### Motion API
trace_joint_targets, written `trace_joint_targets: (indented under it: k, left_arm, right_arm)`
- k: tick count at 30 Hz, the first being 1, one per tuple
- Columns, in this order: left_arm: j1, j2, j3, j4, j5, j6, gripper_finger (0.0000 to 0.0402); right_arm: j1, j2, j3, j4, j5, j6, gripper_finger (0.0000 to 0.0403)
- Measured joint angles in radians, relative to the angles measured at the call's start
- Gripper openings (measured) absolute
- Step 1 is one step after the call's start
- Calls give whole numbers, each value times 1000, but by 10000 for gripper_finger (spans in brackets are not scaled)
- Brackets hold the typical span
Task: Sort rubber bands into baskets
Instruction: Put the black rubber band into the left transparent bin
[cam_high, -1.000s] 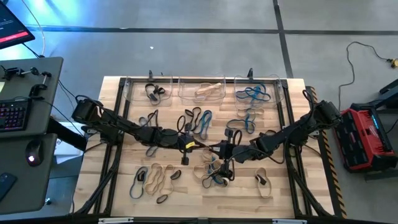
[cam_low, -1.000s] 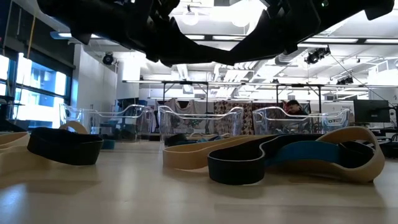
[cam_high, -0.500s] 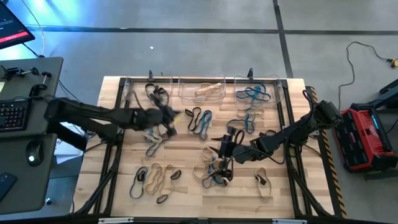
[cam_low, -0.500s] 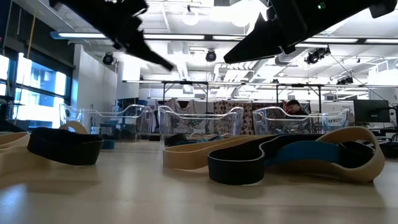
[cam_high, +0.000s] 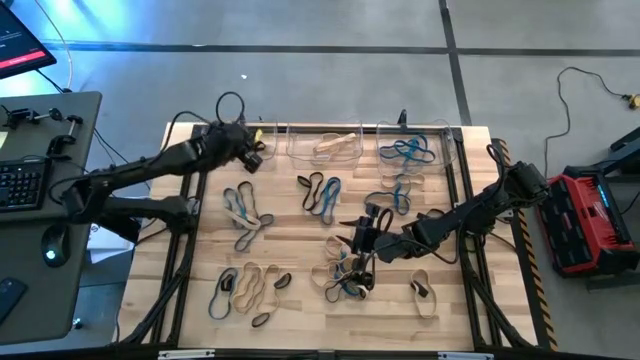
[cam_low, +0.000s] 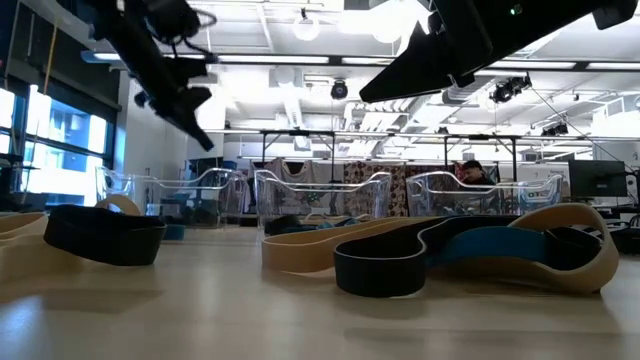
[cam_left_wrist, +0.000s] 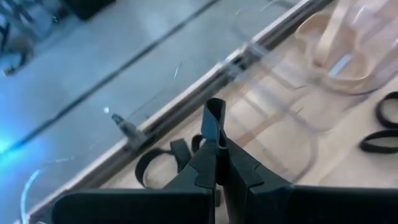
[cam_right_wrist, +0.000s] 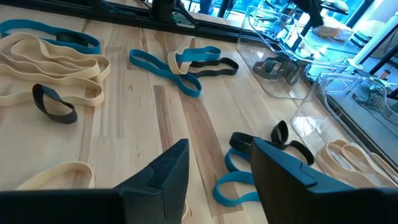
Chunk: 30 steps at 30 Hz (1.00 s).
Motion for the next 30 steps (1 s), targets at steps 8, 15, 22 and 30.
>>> trace_joint_targets:
  k: [8,15,22,30]
  left_arm:
    - [182,130,0,35,151,38,0]
    - [238,222,0,71,178,72,8]
    - [247,301,0,78,230,80,54]
    - [247,327,0,100,229,91,102]
  right_arm:
    - [0,0,0,0,0,-3,158]
    - [-2,0,0,0,0,-3,158]
    - [-25,0,0,0,-5,-3,158]
    - [-33,0,0,-1,-19,2,158]
